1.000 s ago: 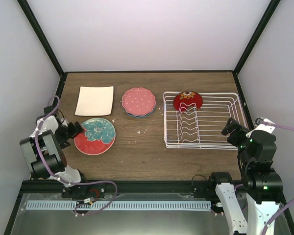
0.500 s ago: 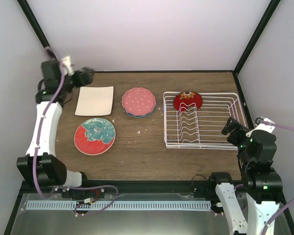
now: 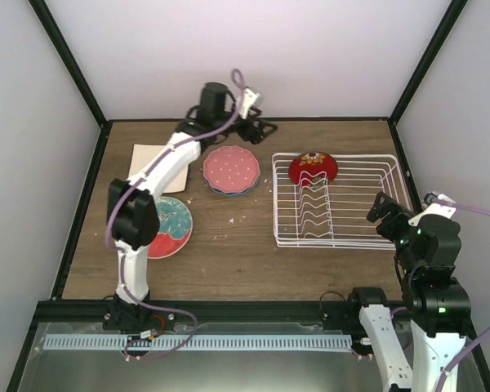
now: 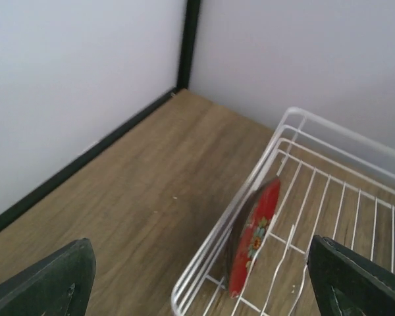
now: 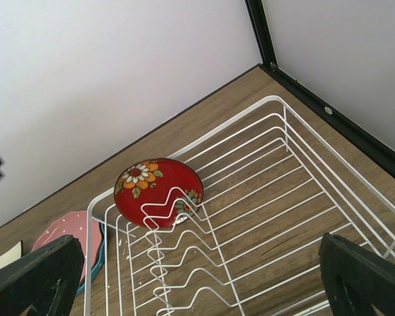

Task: Unload the plates from the dish rack

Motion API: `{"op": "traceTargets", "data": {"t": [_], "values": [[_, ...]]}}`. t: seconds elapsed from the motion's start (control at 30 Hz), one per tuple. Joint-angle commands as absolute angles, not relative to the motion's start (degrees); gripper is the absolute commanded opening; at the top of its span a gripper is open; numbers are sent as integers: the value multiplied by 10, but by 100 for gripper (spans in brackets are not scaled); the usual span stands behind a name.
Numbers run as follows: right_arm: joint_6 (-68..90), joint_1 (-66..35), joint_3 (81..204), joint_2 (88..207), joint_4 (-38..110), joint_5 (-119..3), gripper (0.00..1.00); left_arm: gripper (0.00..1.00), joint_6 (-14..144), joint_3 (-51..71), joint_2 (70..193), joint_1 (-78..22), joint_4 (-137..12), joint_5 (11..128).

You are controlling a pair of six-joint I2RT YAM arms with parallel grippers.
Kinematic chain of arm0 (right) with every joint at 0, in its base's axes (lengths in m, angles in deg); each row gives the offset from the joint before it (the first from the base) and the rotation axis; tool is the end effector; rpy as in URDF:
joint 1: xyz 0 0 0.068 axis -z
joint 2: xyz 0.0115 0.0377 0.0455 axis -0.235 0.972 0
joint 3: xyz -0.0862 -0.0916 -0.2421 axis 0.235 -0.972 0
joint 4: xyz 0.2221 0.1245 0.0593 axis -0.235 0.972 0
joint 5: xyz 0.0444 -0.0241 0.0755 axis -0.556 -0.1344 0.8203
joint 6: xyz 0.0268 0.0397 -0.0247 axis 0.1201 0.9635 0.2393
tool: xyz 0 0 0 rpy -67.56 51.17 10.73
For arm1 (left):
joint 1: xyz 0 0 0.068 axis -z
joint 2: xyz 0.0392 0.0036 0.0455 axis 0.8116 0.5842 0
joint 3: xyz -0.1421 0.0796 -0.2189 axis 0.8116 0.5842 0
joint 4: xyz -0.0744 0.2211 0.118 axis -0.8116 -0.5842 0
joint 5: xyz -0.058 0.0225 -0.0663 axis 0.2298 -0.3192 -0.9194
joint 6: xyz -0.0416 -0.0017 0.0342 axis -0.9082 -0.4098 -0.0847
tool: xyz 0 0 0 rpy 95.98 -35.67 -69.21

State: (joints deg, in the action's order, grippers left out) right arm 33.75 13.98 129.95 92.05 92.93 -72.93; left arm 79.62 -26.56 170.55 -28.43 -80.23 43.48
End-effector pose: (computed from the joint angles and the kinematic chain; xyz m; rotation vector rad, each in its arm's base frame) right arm 0.0413 -0.0049 0.3872 0.5819 1.8347 0.2123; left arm 0.4197 -0.2253 0.3521 0.8662 1.7621 -0.8407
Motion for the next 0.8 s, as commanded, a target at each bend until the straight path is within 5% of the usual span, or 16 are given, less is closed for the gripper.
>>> {"op": "traceTargets", "data": {"t": [0.0,0.53,0.77], "values": [[344,133,1325,925,942,-721,100,89,915,-327,1754,-225,-812,452],[333,133,1344,930,968,-722,100,87,1044,-486,1944,-123,-800,630],[331,133,1344,926,975,-725,100,79,1062,-488,1981,-114,-784,655]]}}
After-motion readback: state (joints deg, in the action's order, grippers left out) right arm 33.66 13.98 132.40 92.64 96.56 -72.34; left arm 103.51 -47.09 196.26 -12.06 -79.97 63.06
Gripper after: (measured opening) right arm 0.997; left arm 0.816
